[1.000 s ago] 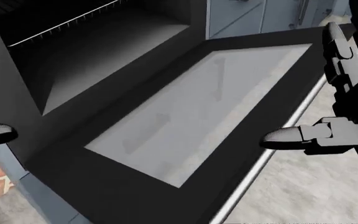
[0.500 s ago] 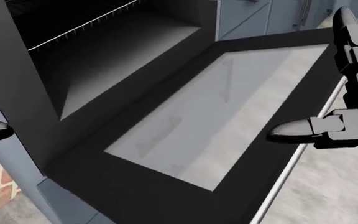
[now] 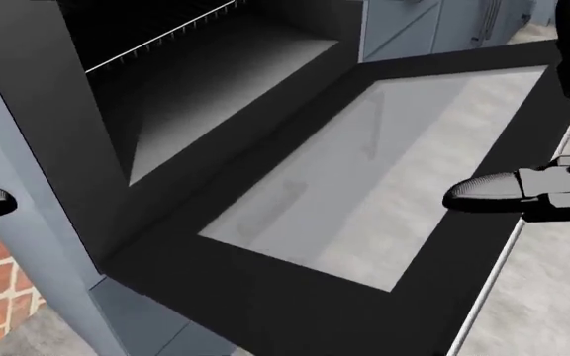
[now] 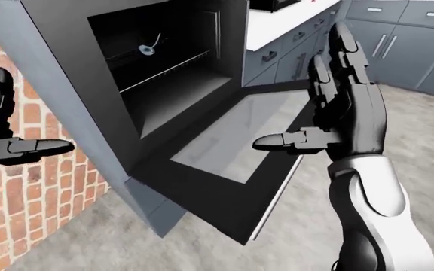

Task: Close the oven door.

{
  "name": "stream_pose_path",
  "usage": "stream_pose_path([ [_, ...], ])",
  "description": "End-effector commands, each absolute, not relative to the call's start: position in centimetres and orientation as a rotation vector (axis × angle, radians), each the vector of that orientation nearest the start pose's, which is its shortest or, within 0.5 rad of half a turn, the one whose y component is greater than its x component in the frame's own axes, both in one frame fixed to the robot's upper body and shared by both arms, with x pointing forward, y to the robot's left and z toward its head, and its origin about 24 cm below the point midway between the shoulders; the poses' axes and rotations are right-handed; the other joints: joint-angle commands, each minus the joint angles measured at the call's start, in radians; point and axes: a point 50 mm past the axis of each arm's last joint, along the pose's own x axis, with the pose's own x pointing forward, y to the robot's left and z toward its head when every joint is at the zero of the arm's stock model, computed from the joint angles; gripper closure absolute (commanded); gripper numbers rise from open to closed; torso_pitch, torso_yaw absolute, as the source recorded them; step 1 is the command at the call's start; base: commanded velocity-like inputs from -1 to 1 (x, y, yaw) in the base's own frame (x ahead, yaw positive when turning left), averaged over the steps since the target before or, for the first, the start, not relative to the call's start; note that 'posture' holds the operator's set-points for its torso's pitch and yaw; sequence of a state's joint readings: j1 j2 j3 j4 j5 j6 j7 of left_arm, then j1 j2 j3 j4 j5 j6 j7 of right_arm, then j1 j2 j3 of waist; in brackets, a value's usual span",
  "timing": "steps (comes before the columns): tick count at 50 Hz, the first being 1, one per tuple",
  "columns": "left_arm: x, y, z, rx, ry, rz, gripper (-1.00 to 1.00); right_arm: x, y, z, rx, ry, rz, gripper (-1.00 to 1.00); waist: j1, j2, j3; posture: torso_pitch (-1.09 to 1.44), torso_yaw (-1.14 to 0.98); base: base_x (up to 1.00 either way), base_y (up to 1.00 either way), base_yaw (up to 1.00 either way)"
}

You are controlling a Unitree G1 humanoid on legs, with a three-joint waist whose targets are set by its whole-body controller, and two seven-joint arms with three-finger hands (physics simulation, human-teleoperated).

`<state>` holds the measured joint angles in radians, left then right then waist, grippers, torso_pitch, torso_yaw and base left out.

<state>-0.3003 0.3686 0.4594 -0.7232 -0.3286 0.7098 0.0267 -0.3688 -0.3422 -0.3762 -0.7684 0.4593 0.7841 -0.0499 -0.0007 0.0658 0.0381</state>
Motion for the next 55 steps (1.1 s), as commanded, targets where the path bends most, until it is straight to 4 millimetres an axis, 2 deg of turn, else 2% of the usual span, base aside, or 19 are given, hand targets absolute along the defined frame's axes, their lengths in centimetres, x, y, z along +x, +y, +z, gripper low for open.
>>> stream_pose_path([
  [1, 22.6, 23.9, 24.9, 0.1, -0.464, 0.189, -1.0, 23.1, -20.6, 25.7, -0.014, -0.468, 0.011, -1.0, 0.001, -0.005, -0.015, 0.0, 0.0, 0.0, 0.18, 0.0],
  [2, 22.6, 23.9, 24.9, 0.1, -0.464, 0.19, -1.0, 23.1, -20.5, 25.7, -0.015, -0.468, 0.012, -1.0, -0.002, 0.008, -0.012, 0.0, 0.0, 0.0, 0.16, 0.0],
  [9, 22.6, 24.0, 24.9, 0.101, -0.464, 0.192, -1.0, 23.1, -20.6, 25.6, -0.018, -0.467, 0.011, -1.0, -0.002, -0.059, -0.007, 0.0, 0.0, 0.0, 0.17, 0.0],
  [11, 22.6, 24.0, 24.9, 0.101, -0.465, 0.194, -1.0, 23.1, -20.6, 25.6, -0.016, -0.468, 0.009, -1.0, -0.002, -0.088, -0.006, 0.0, 0.0, 0.0, 0.16, 0.0],
  [13, 22.5, 24.0, 24.9, 0.102, -0.465, 0.196, -1.0, 23.1, -20.6, 25.7, -0.019, -0.472, 0.008, -1.0, -0.001, -0.139, -0.019, 0.0, 0.0, 0.0, 0.12, 0.0],
  [14, 22.5, 24.0, 24.9, 0.102, -0.465, 0.196, -1.0, 23.1, -20.6, 25.7, -0.018, -0.472, 0.007, -1.0, -0.005, -0.105, 0.004, 0.0, 0.0, 0.0, 0.0, 0.0],
  [18, 22.6, 24.1, 24.9, 0.102, -0.466, 0.196, -1.0, 23.1, -20.6, 25.7, -0.018, -0.471, 0.009, -1.0, -0.004, -0.074, -0.017, 0.0, 0.0, 0.0, 0.02, 0.0],
  [19, 22.6, 24.1, 24.9, 0.102, -0.465, 0.196, -1.0, 23.1, -20.6, 25.7, -0.018, -0.471, 0.009, -1.0, -0.006, -0.066, -0.01, 0.0, 0.0, 0.0, 0.16, 0.0],
  [22, 22.5, 24.1, 25.0, 0.101, -0.466, 0.196, -1.0, 23.1, -20.6, 25.7, -0.015, -0.469, 0.01, -1.0, 0.0, -0.079, -0.022, 0.0, 0.0, 0.0, 0.17, 0.0],
  [24, 22.5, 24.0, 25.0, 0.101, -0.467, 0.194, -1.0, 23.1, -20.6, 25.7, -0.015, -0.469, 0.011, -1.0, 0.003, -0.071, -0.024, 0.0, 0.0, 0.0, 0.16, 0.0],
  [27, 22.5, 24.0, 25.0, 0.1, -0.468, 0.195, -1.0, 23.0, -20.5, 25.7, -0.015, -0.469, 0.012, -1.0, -0.003, -0.022, -0.014, 0.0, 0.0, 0.0, 0.16, 0.0],
  [28, 22.5, 24.0, 25.1, 0.1, -0.469, 0.194, -1.0, 23.0, -20.5, 25.7, -0.015, -0.468, 0.012, -1.0, -0.004, 0.016, -0.023, 0.0, 0.0, 0.0, 0.16, 0.0],
  [29, 22.5, 24.0, 25.1, 0.1, -0.469, 0.195, -1.0, 23.0, -20.5, 25.7, -0.016, -0.47, 0.011, -1.0, 0.001, -0.007, -0.019, 0.0, 0.0, 0.0, 0.16, 0.0],
  [31, 22.5, 24.0, 25.1, 0.1, -0.469, 0.195, -1.0, 23.0, -20.4, 25.6, -0.036, -0.477, 0.011, -1.0, 0.005, -0.014, 0.008, 0.0, 0.0, 0.0, 0.08, 0.0],
  [33, 22.5, 24.0, 25.1, 0.102, -0.469, 0.197, -1.0, 23.3, -20.5, 25.6, -0.049, -0.474, -0.007, -1.0, -0.001, -0.024, -0.005, 0.0, 0.0, 0.0, 0.0, 0.0],
  [36, 22.5, 24.1, 25.1, 0.102, -0.472, 0.206, -1.0, 24.2, -20.6, 24.8, -0.124, -0.441, -0.099, -1.0, 0.0, -0.043, 0.007, 0.0, 0.0, 0.0, 0.0, 0.0],
  [41, 22.7, 24.6, 25.2, 0.024, -0.467, 0.224, -1.0, 25.2, -21.3, 24.2, -0.064, -0.325, -0.151, -1.0, 0.019, -0.106, -0.006, 0.0, 0.0, 0.0, 0.0, 0.0],
  [42, 22.7, 24.6, 25.2, -0.014, -0.456, 0.224, -1.0, 25.3, -21.5, 24.5, -0.084, -0.336, -0.153, -1.0, 0.015, -0.087, -0.001, 0.0, 0.0, 0.0, 0.0, 0.0],
  [55, 23.0, 25.4, 24.7, -0.022, -0.435, 0.245, -1.0, 25.8, -22.0, 23.1, -0.183, -0.333, -0.142, -1.0, 0.004, -0.055, -0.018, 0.0, 0.0, 0.0, 0.0, 0.0],
])
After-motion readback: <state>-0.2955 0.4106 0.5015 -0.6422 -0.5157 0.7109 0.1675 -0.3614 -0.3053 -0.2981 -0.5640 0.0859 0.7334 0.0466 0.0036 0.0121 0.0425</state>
